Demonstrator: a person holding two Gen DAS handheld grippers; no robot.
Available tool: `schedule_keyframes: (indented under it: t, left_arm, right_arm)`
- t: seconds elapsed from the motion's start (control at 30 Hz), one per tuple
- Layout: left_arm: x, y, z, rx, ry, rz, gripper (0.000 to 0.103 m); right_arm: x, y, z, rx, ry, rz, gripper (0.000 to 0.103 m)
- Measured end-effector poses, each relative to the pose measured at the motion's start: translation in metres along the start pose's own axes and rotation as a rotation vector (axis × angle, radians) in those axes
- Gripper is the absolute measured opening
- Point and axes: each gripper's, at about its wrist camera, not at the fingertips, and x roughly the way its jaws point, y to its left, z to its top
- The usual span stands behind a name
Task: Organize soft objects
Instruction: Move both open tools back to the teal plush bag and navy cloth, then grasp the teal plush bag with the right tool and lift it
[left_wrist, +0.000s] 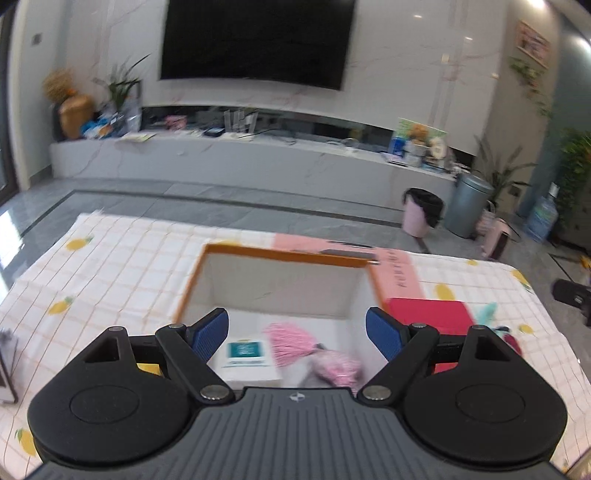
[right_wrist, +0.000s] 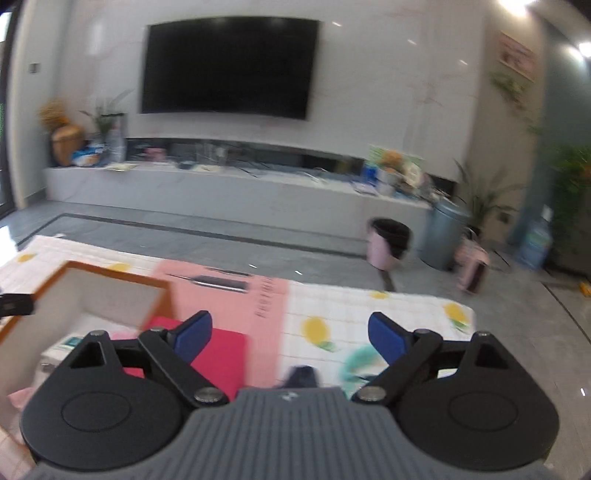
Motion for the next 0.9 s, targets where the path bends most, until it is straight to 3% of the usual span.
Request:
schedule_keyframes:
  t: [0.17,0.47,0.57,0.67,0.9]
  left_arm:
    - [0.002,-0.053,0.002,0.120,-0.004,-0.045,0.099]
    - [0.023,-0.138,-0.028,0.298,0.040,-0.141,0.099]
    - [0.031,-0.155,-0.039,0.315,0.066,-0.162,0.099]
    - [0.035,-0.162,-0.053,0.333,0.067,-0.173,0.099]
    - [0.045,-0.159,-0.067,0.323,0.098,-0.181,0.099]
  right_arm:
    - [0.019,-0.033,-0.007,0.036,0.078,-0.042,0.094]
    - [0.085,-0.089,-0.042,0.169,0.292,0.006,0.094]
    - [0.126,-0.108,-0.067,0.302,0.375,0.052,0.094]
    - [0.155,-0.118,-0.090,0.424,0.415,0.019,0.094]
    - [0.181,-0.115,-0.107,0.468,0.452,0.008,0.097]
